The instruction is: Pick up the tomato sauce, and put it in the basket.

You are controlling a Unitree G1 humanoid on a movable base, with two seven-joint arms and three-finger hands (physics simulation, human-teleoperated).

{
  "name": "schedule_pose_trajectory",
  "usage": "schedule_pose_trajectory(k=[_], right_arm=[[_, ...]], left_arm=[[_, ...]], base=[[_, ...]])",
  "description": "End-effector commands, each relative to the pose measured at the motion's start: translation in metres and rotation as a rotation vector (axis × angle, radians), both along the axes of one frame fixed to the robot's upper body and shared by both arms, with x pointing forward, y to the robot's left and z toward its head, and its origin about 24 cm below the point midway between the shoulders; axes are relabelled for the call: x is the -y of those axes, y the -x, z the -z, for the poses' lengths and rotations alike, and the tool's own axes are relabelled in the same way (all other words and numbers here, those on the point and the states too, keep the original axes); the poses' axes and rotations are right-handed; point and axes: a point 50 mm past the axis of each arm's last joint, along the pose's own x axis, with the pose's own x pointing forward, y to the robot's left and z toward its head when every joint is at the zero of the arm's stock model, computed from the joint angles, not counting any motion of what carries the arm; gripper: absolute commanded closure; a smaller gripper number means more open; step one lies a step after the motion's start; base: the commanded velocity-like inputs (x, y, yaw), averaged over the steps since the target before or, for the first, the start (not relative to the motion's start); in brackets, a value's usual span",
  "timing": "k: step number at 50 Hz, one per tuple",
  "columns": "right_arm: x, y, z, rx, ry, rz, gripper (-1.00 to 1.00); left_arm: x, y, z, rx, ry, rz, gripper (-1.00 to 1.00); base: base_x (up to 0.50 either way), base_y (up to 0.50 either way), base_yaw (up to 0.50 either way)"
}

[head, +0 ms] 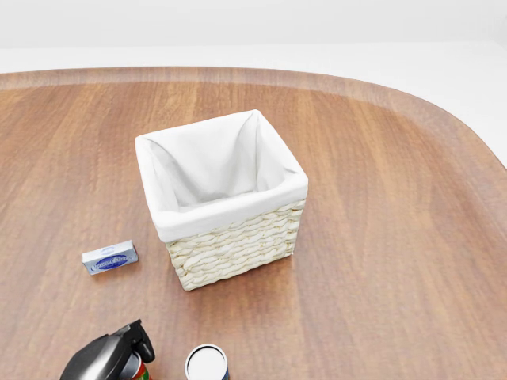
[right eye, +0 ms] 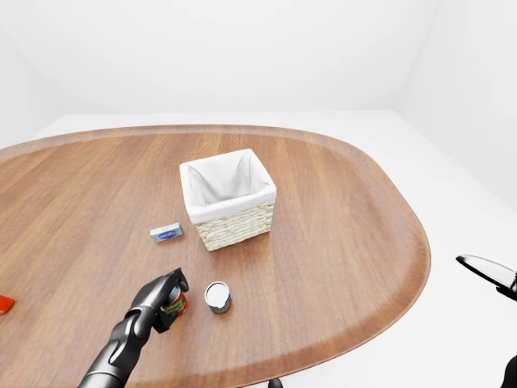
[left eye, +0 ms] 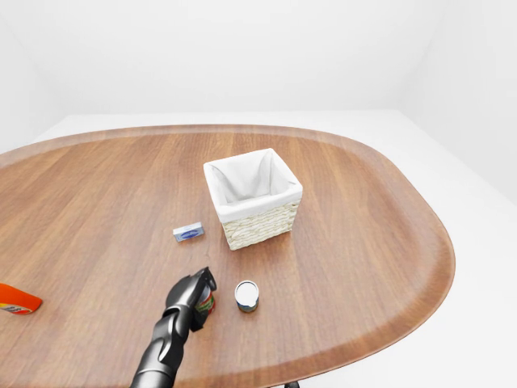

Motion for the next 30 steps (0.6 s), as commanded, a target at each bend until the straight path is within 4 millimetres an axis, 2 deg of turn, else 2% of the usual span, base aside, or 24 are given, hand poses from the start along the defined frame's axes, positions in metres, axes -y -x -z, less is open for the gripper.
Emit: schedule_pose_trajectory(k=[1, 3, 6, 7, 8, 9, 13, 14, 21, 22, 26, 30], right_arm=[[0.000, 0.000, 0.001, -0.004, -0.002, -0.001, -1.00], [0.000, 0.000, 0.001, -0.003, -0.002, -0.001, -1.00], [0.000, -0.001, 0.002, -0.007, -0.003, -0.002, -1.00], [0.000, -0.001, 0.002, -0.008, -0.004, -0.003, -1.00], [0.000, -0.001, 0.002, -0.009, -0.005, -0.003, -1.00], [0.000, -0.001, 0.002, -0.010, -0.005, -0.004, -1.00], [-0.001, -0.003, 0.003, -0.013, -0.003, -0.007, -1.00], [-0.001, -0.002, 0.002, -0.012, -0.002, -0.005, -1.00], [-0.001, -0.004, 0.004, -0.020, -0.005, -0.009, -1.00], [-0.001, -0.003, 0.003, -0.017, -0.004, -0.007, -1.00], [-0.002, -0.003, 0.002, -0.011, 0.001, -0.007, -1.00], [0.000, -0.002, 0.003, -0.012, -0.006, -0.006, -1.00]], left_arm=[[-0.001, -0.003, -0.009, 0.046, -0.027, -0.002, 1.00], [0.001, -0.004, -0.015, 0.062, -0.017, -0.002, 1.00], [0.005, -0.012, -0.036, 0.120, -0.007, -0.006, 1.00], [0.005, -0.014, -0.040, 0.133, -0.015, -0.007, 1.00], [0.003, -0.023, -0.054, 0.183, -0.077, -0.017, 1.00], [0.003, -0.024, -0.055, 0.187, -0.080, -0.016, 1.00], [0.017, -0.045, -0.097, 0.282, -0.036, 0.054, 1.00], [0.026, -0.052, -0.114, 0.324, -0.037, 0.094, 1.00], [0.048, -0.071, -0.190, 0.507, -0.075, 0.210, 1.00], [0.052, -0.074, -0.209, 0.559, -0.074, 0.228, 1.00], [0.066, -0.083, -0.243, 0.626, -0.102, 0.287, 1.00], [0.081, -0.115, -0.279, 0.736, -0.050, 0.293, 1.00]], base=[[0.00, 0.00, 0.00], [0.00, 0.00, 0.00], [0.00, 0.00, 0.00], [0.00, 0.00, 0.00], [0.00, 0.00, 0.00], [0.00, 0.00, 0.00], [0.00, 0.00, 0.00], [0.00, 0.00, 0.00], [0.00, 0.00, 0.00], [0.00, 0.00, 0.00], [0.00, 0.00, 0.00], [0.00, 0.00, 0.00]])
